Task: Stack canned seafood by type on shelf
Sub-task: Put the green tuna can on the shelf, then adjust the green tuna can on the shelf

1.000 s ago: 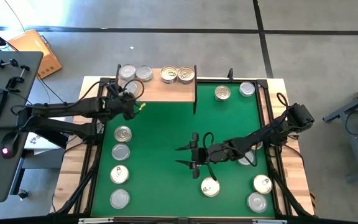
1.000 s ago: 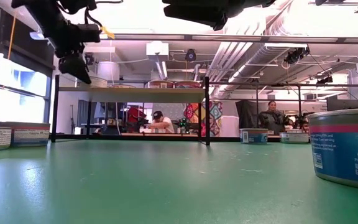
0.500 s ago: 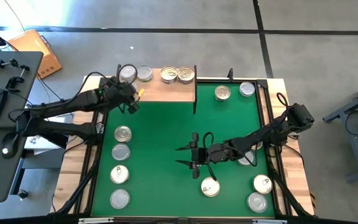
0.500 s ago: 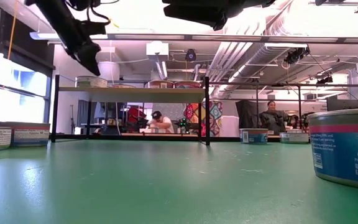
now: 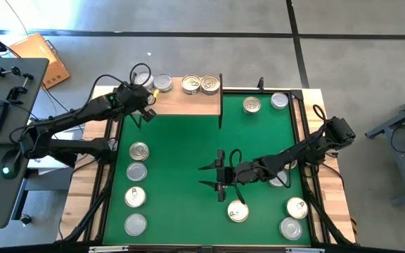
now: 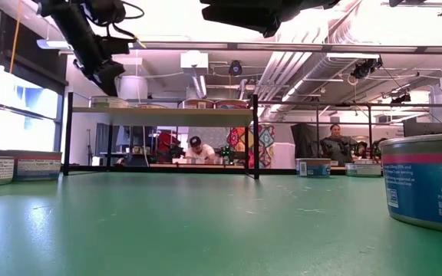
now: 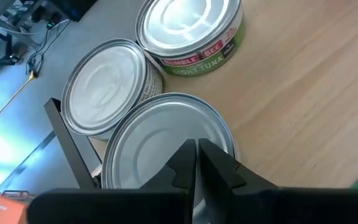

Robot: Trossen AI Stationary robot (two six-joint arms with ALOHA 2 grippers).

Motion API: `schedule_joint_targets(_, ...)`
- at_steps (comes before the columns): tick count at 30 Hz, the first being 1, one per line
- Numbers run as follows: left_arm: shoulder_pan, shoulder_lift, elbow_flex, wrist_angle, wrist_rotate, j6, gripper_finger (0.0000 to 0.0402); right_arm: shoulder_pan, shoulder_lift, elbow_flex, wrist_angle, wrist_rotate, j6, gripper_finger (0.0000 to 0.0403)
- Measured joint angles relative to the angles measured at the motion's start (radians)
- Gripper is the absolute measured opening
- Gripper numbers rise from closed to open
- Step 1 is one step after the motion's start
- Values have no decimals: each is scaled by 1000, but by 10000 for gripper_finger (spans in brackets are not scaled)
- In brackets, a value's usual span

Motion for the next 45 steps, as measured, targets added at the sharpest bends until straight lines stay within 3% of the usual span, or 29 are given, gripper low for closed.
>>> schedule_joint_targets(15, -34, -44, 58, 34, 3, -1, 8, 0, 0, 0, 0, 0, 15, 195)
schedule_joint_targets(21, 83, 24, 111, 154, 99, 78, 1, -10, 0, 0, 0, 0, 16, 195)
schedule_joint_targets(30, 274, 222, 166, 162, 190, 116, 0, -15, 0, 0, 0, 0, 35, 195)
schedule_joint_targets(36, 300, 263, 169, 149, 207, 115, 0, -14, 0, 0, -10, 0, 52, 195)
schedule_joint_targets(45, 298, 208, 166, 79, 227, 96, 0, -14, 0, 0, -23, 0, 60, 195)
